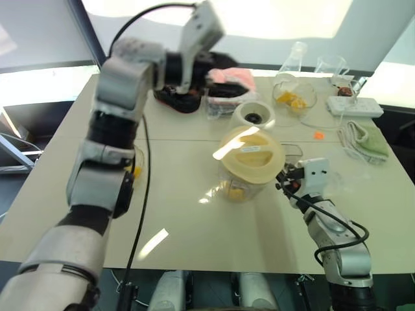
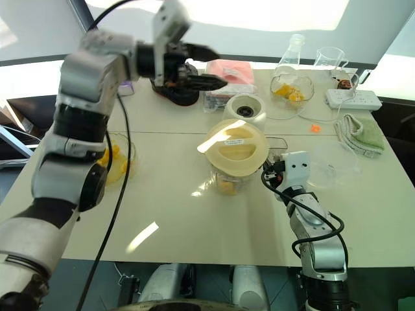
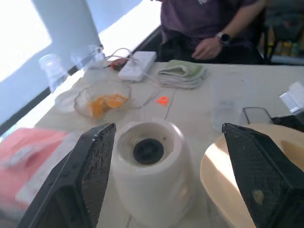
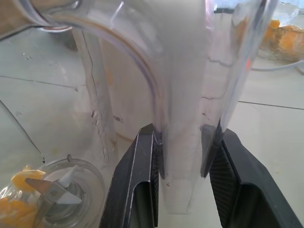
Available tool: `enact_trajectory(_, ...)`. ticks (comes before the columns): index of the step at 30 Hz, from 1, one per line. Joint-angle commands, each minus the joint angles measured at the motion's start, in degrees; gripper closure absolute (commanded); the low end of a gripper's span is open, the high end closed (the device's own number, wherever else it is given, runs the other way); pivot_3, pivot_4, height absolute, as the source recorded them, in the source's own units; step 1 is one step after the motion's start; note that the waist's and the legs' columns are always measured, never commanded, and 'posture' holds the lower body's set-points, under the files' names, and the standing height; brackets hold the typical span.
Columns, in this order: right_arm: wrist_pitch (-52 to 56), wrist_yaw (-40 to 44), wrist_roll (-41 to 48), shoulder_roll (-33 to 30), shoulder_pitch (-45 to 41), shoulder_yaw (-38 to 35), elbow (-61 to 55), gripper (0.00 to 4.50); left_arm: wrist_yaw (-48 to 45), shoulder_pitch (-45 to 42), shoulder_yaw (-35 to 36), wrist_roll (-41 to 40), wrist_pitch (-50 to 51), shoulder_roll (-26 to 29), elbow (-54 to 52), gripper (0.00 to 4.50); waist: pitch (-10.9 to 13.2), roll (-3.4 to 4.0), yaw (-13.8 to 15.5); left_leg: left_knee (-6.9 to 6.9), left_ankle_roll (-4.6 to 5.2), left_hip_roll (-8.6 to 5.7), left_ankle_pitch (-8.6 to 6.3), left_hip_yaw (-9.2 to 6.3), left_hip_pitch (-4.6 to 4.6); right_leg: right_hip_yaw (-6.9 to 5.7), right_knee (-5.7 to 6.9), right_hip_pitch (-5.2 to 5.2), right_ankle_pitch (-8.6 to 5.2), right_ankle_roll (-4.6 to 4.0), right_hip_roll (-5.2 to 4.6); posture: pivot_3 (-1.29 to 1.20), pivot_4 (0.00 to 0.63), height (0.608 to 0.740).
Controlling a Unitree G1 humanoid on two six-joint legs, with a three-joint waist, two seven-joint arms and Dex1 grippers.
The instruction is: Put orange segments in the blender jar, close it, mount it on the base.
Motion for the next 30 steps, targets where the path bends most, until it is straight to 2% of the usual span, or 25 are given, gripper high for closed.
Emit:
enact_trajectory(1,4.3,-0.7,3.1,-1.7,-1.3,-4.1,-9.5,3.6,5.0,11.9,2.7,-2.3,2.9,1.8,-13.4,0.77,0.0,0.02,-0.1,0.01,-0.08,-0.02,0.05,0.01,-0.03,0.02,0.04,-0.01,0.01,-0.01,-0.03,0.0,0.15,0.74)
enact_trajectory(5,11.5,0.5,8.2,-4.6,-3.4,-8.6,-15.4,3.6,8.8,25.3,4.6,-5.8,3.1,1.0,-24.2,0.77,0.1,-0.15,0.2,0.04,-0.25,-0.13,0.14,0.03,-0.07,0.07,0.01,-0.01,0.04,-0.02,-0.19,0.0,0.15,0.74)
enact_trajectory(7,15.6,1.4,12.6,-6.8,-5.5,-12.6,-17.7,3.6,12.1,29.4,5.2,-5.9,-1.0,-1.1,-26.7,0.77,0.2,-0.25,0.6,0.06,-0.26,-0.16,0.15,0.02,-0.06,0.05,0.02,0.01,0.06,-0.07,-0.23,0.0,0.15,0.74)
enact_trajectory(11,24.4,3.1,22.6,-15.6,-14.6,-23.2,-18.6,3.6,17.8,34.1,5.3,-5.9,-3.9,-4.0,-29.0,0.77,0.2,-0.23,1.2,0.11,-0.29,-0.2,0.19,0.03,0.03,0.05,0.0,0.1,0.16,-0.25,-0.28,0.0,0.15,0.74)
enact_trajectory(14,29.8,2.9,27.2,-22.3,-23.1,-26.7,-14.8,3.6,19.5,36.3,4.1,-6.9,-4.5,-4.9,-31.1,0.77,0.2,-0.24,1.2,0.12,-0.26,-0.19,0.22,-0.01,0.14,0.04,0.0,0.21,0.12,-0.34,-0.24,0.0,0.15,0.74)
enact_trajectory(18,30.7,1.3,26.8,-26.3,-36.1,-22.8,-6.4,3.6,21.5,38.7,2.0,-6.3,-6.3,-5.7,-32.8,0.77,0.2,-0.24,0.8,0.1,-0.27,-0.13,0.22,0.01,0.21,0.06,0.01,0.25,0.08,-0.45,-0.17,0.0,0.15,0.74)
enact_trajectory(21,29.7,0.2,24.5,-26.6,-41.0,-19.0,-1.4,3.6,22.8,39.0,1.0,-6.1,-7.2,-5.8,-33.5,0.77,0.2,-0.24,0.8,0.09,-0.26,-0.12,0.23,0.04,0.23,0.07,0.03,0.26,0.1,-0.43,-0.14,0.0,0.15,0.74)
enact_trajectory(24,26.3,-1.8,19.2,-24.8,-48.0,-12.2,9.1,3.6,24.5,39.6,0.7,-6.4,-7.3,-6.1,-34.9,0.77,0.2,-0.24,0.5,0.09,-0.26,-0.11,0.23,0.08,0.22,0.08,0.01,0.25,0.18,-0.29,-0.14,0.0,0.15,0.74)
enact_trajectory(30,14.7,-0.9,11.4,-20.6,-54.6,-6.0,28.4,3.6,27.1,41.0,1.0,-7.1,-6.4,-5.9,-37.8,0.77,0.2,-0.24,0.0,0.09,-0.26,-0.14,0.23,0.12,0.14,0.09,-0.01,0.23,0.2,-0.25,-0.16,0.0,0.15,0.74)
